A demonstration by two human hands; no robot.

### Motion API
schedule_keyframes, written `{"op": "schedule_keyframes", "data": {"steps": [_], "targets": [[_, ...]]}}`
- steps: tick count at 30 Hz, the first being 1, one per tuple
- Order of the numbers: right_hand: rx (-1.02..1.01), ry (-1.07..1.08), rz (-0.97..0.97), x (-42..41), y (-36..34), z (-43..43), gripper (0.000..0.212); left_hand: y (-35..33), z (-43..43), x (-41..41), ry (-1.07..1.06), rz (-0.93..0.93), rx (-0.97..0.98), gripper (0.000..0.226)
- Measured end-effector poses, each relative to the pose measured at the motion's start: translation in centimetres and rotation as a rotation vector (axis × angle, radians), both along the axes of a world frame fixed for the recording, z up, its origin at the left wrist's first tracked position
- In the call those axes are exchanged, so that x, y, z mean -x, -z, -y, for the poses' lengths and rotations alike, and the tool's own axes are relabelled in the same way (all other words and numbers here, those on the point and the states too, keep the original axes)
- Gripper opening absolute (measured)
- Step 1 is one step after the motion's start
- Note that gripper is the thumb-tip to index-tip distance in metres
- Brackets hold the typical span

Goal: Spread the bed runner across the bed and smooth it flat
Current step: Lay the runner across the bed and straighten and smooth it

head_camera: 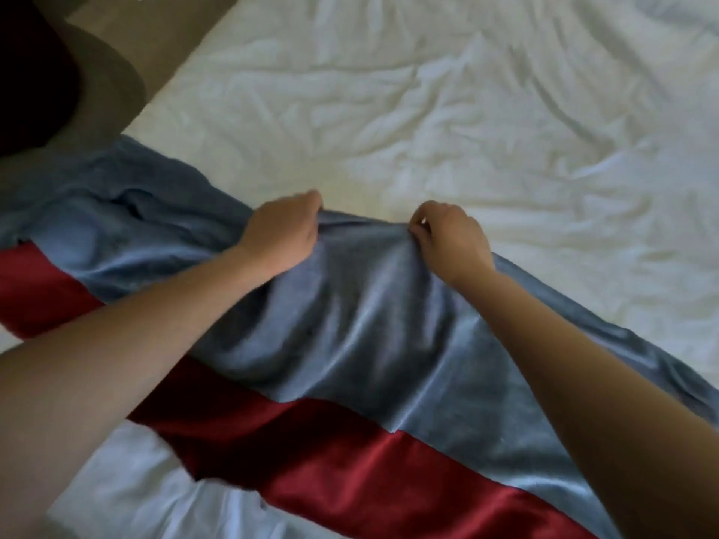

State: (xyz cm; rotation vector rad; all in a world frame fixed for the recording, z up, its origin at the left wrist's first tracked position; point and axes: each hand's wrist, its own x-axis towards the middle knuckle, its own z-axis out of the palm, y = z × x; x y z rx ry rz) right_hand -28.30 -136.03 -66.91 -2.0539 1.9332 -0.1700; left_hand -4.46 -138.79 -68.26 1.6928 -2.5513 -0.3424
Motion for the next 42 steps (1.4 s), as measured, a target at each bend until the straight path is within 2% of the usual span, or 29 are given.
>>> {"op": "schedule_keyframes", "data": {"steps": [3,5,7,10,13,16,18,22,24,26,30,34,36,38,40,42], "targets": [[0.203,0.092,0.017,-1.3,-0.3,1.5,0.013,-1.6,4.4,0.1,-0.003,-0.011,0.181,0.013],[0.225,0.19,0.065,-1.7,0.2,1.9,0.014,-2.0,6.7,0.8,0.017,0.035,0.191,0.013],[0.067,0.279,0.118,-1.6,1.4,1.9,0.022,-1.4,7.9,1.7,0.011,0.104,0.067,0.017],[-0.243,0.449,0.269,-0.9,3.1,1.5,0.03,-0.4,8.6,2.4,-0.007,0.103,-0.245,0.014],[-0.282,0.486,0.249,0.2,3.8,1.0,0.029,-0.2,9.6,2.0,-0.112,-0.093,-0.508,0.027],[-0.329,0.421,0.181,1.3,3.9,0.9,0.03,0.7,10.6,-0.1,-0.304,-0.329,-0.626,0.023],[-0.367,0.413,0.119,1.7,4.0,1.0,0.028,1.1,10.4,-2.4,-0.284,-0.254,-0.683,0.017],[-0.366,0.447,-0.009,1.4,4.0,1.7,0.018,0.6,9.7,-5.9,0.033,0.041,-0.79,0.02],[-0.332,0.5,0.016,0.6,4.0,2.0,0.023,0.5,9.3,-6.7,0.104,0.089,-0.817,0.014],[-0.244,0.506,0.098,-0.9,3.8,2.4,0.027,0.7,9.1,-7.2,0.142,0.151,-0.727,0.005],[0.026,0.202,0.184,-5.9,2.6,4.4,0.024,1.3,8.7,-7.6,0.139,0.182,-0.571,0.014],[0.16,-0.175,0.169,-12.8,1.2,7.2,0.026,1.8,8.5,-8.0,0.201,0.183,-0.558,0.012],[0.064,-0.348,0.041,-15.5,1.1,8.3,0.027,1.7,8.5,-8.5,0.295,0.234,-0.542,0.006],[-0.196,-0.463,-0.128,-17.1,1.2,9.0,0.028,1.7,8.7,-9.0,0.344,0.281,-0.494,0.017],[-0.407,-0.478,-0.242,-18.1,1.0,9.5,0.026,1.7,8.7,-9.3,0.314,0.28,-0.464,0.016],[-0.494,-0.471,-0.293,-18.7,0.6,9.8,0.012,1.7,8.9,-9.5,0.286,0.264,-0.446,0.02]]}}
